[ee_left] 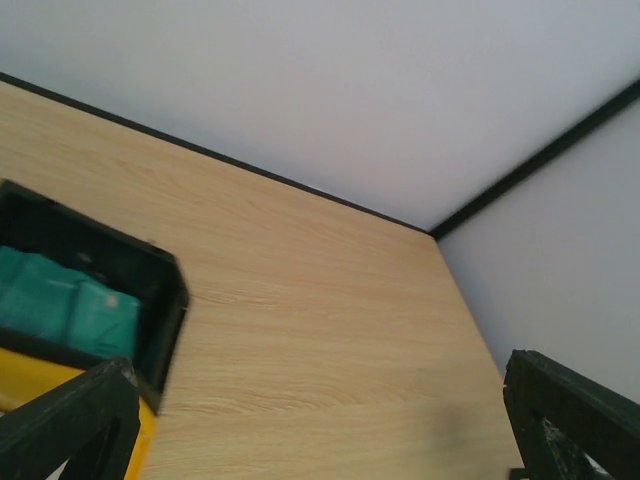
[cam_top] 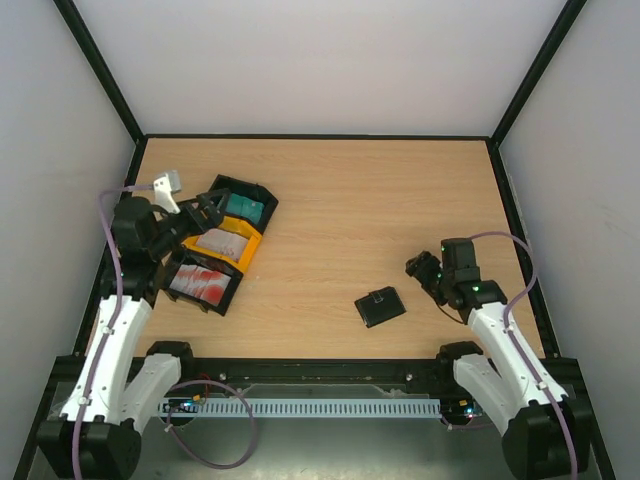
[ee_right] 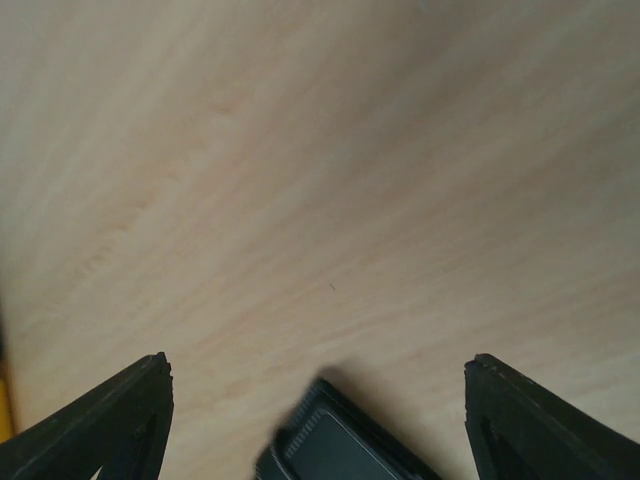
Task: Put the credit cards into the card holder
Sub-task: Turn over the card slot in the card holder.
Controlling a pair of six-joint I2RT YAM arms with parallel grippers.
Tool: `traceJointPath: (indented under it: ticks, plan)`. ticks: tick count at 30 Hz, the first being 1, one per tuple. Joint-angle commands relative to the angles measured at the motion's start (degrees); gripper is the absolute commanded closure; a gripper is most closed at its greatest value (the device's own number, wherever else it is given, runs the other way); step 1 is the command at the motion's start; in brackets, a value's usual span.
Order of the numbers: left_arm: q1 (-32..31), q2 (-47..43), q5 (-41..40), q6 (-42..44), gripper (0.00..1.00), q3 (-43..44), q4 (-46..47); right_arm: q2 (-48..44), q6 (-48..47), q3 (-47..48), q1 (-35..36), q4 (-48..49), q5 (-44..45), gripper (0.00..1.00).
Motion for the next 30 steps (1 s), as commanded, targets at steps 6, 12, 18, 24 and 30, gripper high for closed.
traceJointPath:
  ticks: [6, 12, 18, 24, 30]
  plan:
    - [-17.6, 6.0, 0.5, -2.1, 0.0, -4.1, 11.3, -2.7, 1.8, -4.1, 3.7, -11.6, 0.9, 0.25]
    - [-35.6, 19.1, -4.6, -4.6, 0.04, -4.4, 13.8, -1.9, 1.4, -7.3, 6.2, -11.2, -5.1, 0.32]
    - [-47.4, 34.1, -5.1, -5.6, 0.16, -0.2, 18.2, 0.9, 0.0, -9.8, 9.3, -6.9, -11.2, 0.34]
    - [-51.9, 46.8, -0.9, -7.9, 0.31, 3.3, 24.1, 0.7, -1.7, -12.1, 9.8, 0.4, -14.6, 0.35]
    - [-52.0, 56.3, -0.9, -10.2, 0.46, 7.8, 21.3, 2.8, 1.7, -17.7, 9.8, 15.2, -18.9, 0.36]
